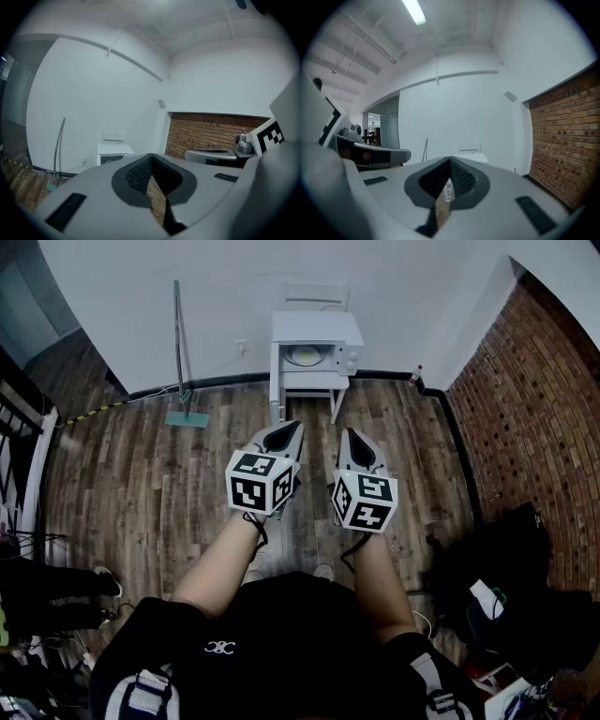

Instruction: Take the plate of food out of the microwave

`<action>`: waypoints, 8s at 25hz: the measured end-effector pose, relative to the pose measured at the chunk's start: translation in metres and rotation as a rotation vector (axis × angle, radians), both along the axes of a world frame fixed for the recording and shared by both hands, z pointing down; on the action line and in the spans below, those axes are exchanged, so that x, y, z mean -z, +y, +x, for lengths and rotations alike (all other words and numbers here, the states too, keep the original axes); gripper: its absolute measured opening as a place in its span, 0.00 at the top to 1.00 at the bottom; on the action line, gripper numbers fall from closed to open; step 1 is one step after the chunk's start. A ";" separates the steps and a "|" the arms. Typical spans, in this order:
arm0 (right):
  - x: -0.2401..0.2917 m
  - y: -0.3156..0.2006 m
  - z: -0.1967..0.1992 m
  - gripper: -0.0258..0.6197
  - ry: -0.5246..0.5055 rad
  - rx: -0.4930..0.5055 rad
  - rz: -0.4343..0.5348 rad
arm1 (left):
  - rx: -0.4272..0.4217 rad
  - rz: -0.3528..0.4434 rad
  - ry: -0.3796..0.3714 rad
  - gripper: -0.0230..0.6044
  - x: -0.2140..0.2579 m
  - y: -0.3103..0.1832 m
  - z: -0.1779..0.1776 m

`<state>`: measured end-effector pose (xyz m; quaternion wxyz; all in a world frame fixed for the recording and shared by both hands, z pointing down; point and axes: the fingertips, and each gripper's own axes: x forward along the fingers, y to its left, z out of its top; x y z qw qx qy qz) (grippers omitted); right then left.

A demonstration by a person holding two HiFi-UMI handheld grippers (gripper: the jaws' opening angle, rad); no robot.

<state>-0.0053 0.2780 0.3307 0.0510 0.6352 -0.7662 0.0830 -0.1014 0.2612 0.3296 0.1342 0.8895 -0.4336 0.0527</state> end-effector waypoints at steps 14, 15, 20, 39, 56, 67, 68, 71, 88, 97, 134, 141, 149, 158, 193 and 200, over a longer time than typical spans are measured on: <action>0.001 -0.014 0.056 0.94 -0.027 0.026 0.029 | 0.021 0.003 -0.013 0.96 0.000 -0.011 0.064; -0.001 -0.013 0.061 0.94 -0.027 0.030 0.025 | 0.023 0.000 -0.013 0.96 -0.001 -0.010 0.070; -0.003 -0.013 0.083 0.94 -0.018 0.050 0.015 | 0.039 -0.010 -0.004 0.96 -0.003 -0.007 0.094; -0.031 -0.073 0.122 0.94 -0.012 0.073 -0.032 | 0.067 -0.076 0.001 0.96 -0.035 -0.066 0.129; -0.032 -0.243 0.137 0.94 0.045 0.055 -0.066 | 0.031 -0.097 0.026 0.96 -0.039 -0.245 0.142; -0.044 -0.355 0.109 0.94 0.066 0.062 -0.091 | 0.034 -0.118 0.037 0.96 -0.048 -0.355 0.115; -0.046 -0.363 0.106 0.94 0.069 0.063 -0.093 | 0.035 -0.121 0.040 0.96 -0.050 -0.364 0.111; -0.053 -0.380 0.099 0.94 0.081 0.063 -0.106 | 0.037 -0.140 0.048 0.96 -0.058 -0.384 0.103; -0.093 -0.457 0.076 0.94 0.076 0.179 -0.162 | 0.143 -0.183 0.043 0.96 -0.093 -0.442 0.078; -0.099 -0.532 0.074 0.94 0.076 0.287 -0.186 | 0.241 -0.198 0.049 0.96 -0.097 -0.497 0.078; -0.380 -0.625 0.074 0.94 -0.711 0.271 -0.827 | 0.595 -0.422 0.074 0.96 -0.242 -0.537 0.083; -0.473 -0.664 0.066 0.74 -1.070 0.020 -0.898 | 0.633 -0.434 0.067 0.96 -0.262 -0.537 0.054; -0.550 -0.696 0.058 0.66 -1.206 -0.181 -0.865 | 0.668 -0.552 0.087 0.96 -0.319 -0.497 0.026; -0.599 -0.740 0.049 0.64 -1.285 -0.324 -0.842 | 0.653 -0.614 0.088 0.96 -0.360 -0.475 0.018; -0.527 -0.649 0.071 0.92 -1.201 0.120 -0.871 | 0.587 -0.560 0.085 0.96 -0.323 -0.493 0.050; -0.467 -0.583 0.094 0.92 -1.185 0.137 -0.946 | 0.564 -0.505 0.107 0.96 -0.275 -0.499 0.054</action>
